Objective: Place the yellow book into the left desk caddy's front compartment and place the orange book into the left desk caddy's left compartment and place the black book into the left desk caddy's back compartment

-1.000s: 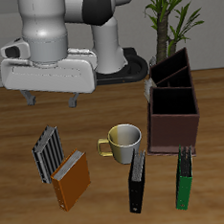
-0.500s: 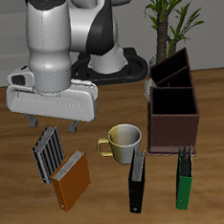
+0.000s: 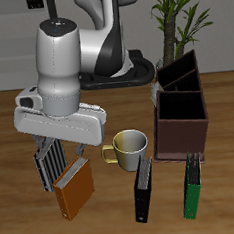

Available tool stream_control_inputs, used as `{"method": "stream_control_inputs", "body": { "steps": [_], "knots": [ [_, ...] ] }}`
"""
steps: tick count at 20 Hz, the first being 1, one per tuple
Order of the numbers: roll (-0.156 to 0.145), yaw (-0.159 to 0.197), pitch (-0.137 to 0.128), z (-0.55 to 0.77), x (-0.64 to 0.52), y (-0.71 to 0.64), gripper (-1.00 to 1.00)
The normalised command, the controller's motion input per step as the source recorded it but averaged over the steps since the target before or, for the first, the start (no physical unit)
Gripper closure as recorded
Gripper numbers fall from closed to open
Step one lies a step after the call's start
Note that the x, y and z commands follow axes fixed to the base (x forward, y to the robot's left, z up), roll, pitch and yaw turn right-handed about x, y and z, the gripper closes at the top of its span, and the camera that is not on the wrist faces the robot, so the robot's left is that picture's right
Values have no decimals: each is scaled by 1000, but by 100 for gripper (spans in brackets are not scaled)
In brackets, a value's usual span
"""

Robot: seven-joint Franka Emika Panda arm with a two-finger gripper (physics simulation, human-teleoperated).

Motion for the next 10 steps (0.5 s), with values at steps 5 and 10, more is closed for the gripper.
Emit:
{"method": "stream_control_inputs", "body": {
  "steps": [5,10],
  "knots": [
    [-2,-31,-8,-194,72,-26,-100],
    [4,-51,24,-298,79,-1,-100]
  ]
}}
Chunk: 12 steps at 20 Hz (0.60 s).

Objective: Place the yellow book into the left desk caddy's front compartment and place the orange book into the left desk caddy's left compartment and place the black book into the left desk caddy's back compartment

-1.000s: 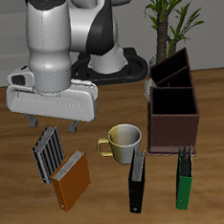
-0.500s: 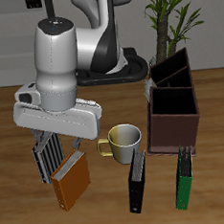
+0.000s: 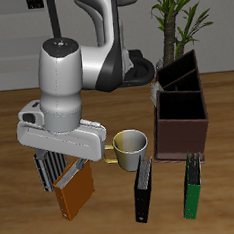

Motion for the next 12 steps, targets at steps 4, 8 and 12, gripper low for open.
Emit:
{"method": "stream_control_inputs", "body": {
  "steps": [4,8,12],
  "knots": [
    [15,-25,29,-342,67,57,-100],
    [0,-32,24,-260,45,-1,-100],
    [15,-31,43,-312,39,38,-100]
  ]
}}
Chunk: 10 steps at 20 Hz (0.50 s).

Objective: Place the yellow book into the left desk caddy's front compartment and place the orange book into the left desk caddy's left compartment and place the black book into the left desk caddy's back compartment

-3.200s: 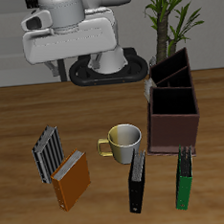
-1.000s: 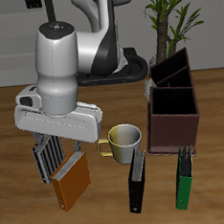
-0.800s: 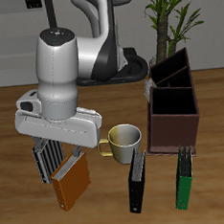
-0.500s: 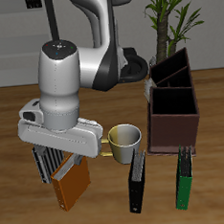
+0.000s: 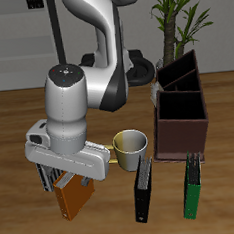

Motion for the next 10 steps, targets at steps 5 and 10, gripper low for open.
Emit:
{"method": "stream_control_inputs", "body": {
  "steps": [5,10],
  "knots": [
    [-23,-25,48,-313,32,-96,100],
    [-13,-29,31,-181,-22,-59,100]
  ]
}}
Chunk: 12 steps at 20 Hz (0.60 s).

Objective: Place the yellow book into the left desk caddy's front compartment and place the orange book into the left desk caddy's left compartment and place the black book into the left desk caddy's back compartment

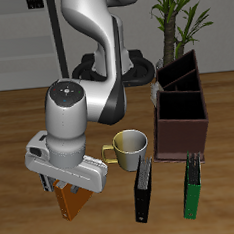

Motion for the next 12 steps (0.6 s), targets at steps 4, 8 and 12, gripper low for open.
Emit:
{"method": "stream_control_inputs", "body": {
  "steps": [4,8,12],
  "knots": [
    [7,-20,-13,95,-21,-15,100],
    [-37,28,-23,454,-79,-15,100],
    [-50,78,-37,829,-210,31,100]
  ]
}}
